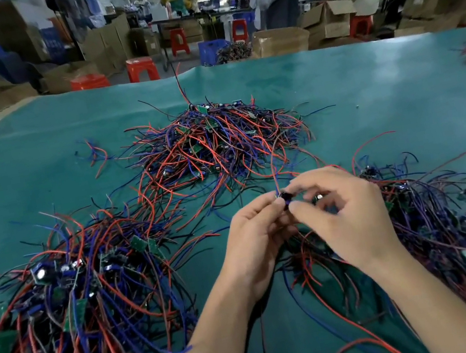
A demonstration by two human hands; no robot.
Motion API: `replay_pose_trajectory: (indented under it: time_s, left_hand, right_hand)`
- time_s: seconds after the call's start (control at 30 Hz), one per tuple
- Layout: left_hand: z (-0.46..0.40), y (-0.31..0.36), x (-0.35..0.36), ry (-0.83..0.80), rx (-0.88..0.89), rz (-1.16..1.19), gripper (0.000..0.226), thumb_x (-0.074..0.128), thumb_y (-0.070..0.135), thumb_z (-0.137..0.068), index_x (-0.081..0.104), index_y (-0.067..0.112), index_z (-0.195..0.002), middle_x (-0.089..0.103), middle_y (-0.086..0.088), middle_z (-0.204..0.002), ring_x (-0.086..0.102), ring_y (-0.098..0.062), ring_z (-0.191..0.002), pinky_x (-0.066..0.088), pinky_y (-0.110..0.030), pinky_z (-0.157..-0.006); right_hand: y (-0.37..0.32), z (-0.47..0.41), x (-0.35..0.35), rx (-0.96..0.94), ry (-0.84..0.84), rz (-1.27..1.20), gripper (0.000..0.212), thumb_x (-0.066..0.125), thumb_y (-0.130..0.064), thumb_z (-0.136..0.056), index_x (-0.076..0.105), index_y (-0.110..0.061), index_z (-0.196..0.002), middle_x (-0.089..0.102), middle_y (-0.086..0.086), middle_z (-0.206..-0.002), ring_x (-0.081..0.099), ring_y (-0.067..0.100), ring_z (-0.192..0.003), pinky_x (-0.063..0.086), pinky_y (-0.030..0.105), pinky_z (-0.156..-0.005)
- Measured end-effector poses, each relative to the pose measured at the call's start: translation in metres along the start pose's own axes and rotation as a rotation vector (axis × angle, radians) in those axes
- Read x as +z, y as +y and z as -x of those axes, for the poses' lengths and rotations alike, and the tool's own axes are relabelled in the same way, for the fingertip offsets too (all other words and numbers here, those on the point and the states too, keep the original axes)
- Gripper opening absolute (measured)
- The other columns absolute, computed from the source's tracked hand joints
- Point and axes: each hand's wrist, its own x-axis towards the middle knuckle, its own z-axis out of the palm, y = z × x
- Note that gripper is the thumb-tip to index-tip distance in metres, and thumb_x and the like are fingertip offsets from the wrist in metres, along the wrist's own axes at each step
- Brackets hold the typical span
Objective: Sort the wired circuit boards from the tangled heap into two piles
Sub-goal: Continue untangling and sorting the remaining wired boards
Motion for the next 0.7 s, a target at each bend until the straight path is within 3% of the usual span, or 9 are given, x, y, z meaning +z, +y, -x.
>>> replay_pose_trajectory:
  time_s: [0.07, 0.13, 0.23, 0.3, 0.4, 0.47, 0.6, 0.7]
  left_hand:
    - [0.001, -0.001, 0.001, -0.002, 0.000, -0.030, 0.030, 0.050, 0.005, -0.098, 0.076, 0.015, -0.088, 0.068, -0.004, -0.074, 0.059, -0.012, -0.065, 0.049, -0.022, -0.066]
    - [0.002, -0.001, 0.003, -0.013, -0.005, -0.048, 0.033, 0.049, 0.001, -0.096, 0.077, 0.013, -0.085, 0.067, -0.005, -0.071, 0.060, -0.012, -0.062, 0.049, -0.022, -0.063]
    - [0.004, -0.001, 0.005, -0.060, 0.002, -0.085, 0.040, 0.046, -0.002, -0.095, 0.077, 0.015, -0.077, 0.067, -0.003, -0.069, 0.063, -0.010, -0.060, 0.050, -0.021, -0.061]
    - [0.004, -0.001, 0.005, -0.069, 0.011, -0.095, 0.035, 0.048, 0.002, -0.096, 0.074, 0.014, -0.078, 0.064, -0.003, -0.070, 0.061, -0.010, -0.061, 0.049, -0.021, -0.062]
    - [0.004, -0.004, 0.002, -0.092, 0.037, -0.141, 0.018, 0.058, 0.017, -0.094, 0.071, 0.013, -0.083, 0.060, -0.002, -0.071, 0.059, -0.009, -0.065, 0.048, -0.021, -0.064]
    - [0.004, -0.006, 0.002, -0.119, 0.058, -0.180, 0.021, 0.060, 0.025, -0.091, 0.068, 0.006, -0.084, 0.058, -0.002, -0.070, 0.057, -0.008, -0.066, 0.045, -0.022, -0.066]
    - [0.004, -0.005, 0.003, -0.139, 0.042, -0.221, 0.021, 0.062, 0.029, -0.089, 0.076, 0.013, -0.084, 0.061, -0.013, -0.085, 0.053, -0.008, -0.068, 0.043, -0.023, -0.068]
    - [0.006, -0.005, 0.002, -0.165, 0.017, -0.242, 0.022, 0.062, 0.030, -0.089, 0.077, 0.016, -0.080, 0.064, -0.013, -0.088, 0.053, -0.008, -0.068, 0.041, -0.024, -0.069]
  right_hand:
    - [0.005, -0.003, -0.001, 0.173, 0.053, -0.129, 0.008, 0.072, -0.028, -0.077, 0.076, -0.029, -0.083, 0.075, -0.010, -0.080, 0.071, 0.007, -0.073, 0.059, 0.034, -0.067]
    - [0.011, -0.005, -0.002, 0.281, 0.040, -0.178, 0.014, 0.074, -0.037, -0.078, 0.077, -0.026, -0.087, 0.076, -0.007, -0.082, 0.069, 0.007, -0.072, 0.058, 0.040, -0.067]
    - [0.013, -0.004, 0.001, 0.303, -0.066, -0.296, 0.005, 0.077, -0.026, -0.085, 0.082, -0.024, -0.086, 0.079, -0.004, -0.085, 0.067, 0.005, -0.072, 0.050, 0.027, -0.056]
    - [0.015, -0.005, 0.000, 0.261, -0.071, -0.296, 0.008, 0.078, -0.020, -0.088, 0.083, -0.024, -0.082, 0.079, -0.004, -0.084, 0.070, 0.005, -0.075, 0.050, 0.021, -0.057]
    - [0.015, -0.005, -0.001, 0.258, -0.058, -0.340, 0.006, 0.080, -0.024, -0.083, 0.084, -0.025, -0.080, 0.079, -0.003, -0.082, 0.071, 0.006, -0.077, 0.052, 0.018, -0.065]
    - [0.014, -0.006, -0.002, 0.283, -0.059, -0.398, 0.008, 0.079, -0.028, -0.080, 0.083, -0.021, -0.077, 0.078, 0.000, -0.077, 0.068, 0.006, -0.071, 0.050, 0.017, -0.061]
    - [0.015, -0.009, -0.008, 0.226, 0.013, -0.188, 0.018, 0.079, -0.044, -0.075, 0.080, -0.026, -0.076, 0.074, -0.004, -0.071, 0.065, 0.010, -0.065, 0.052, 0.034, -0.062]
    - [0.020, -0.015, -0.022, 0.203, 0.190, -0.073, 0.026, 0.074, -0.057, -0.072, 0.077, -0.033, -0.080, 0.071, -0.010, -0.066, 0.061, 0.012, -0.057, 0.053, 0.041, -0.064]
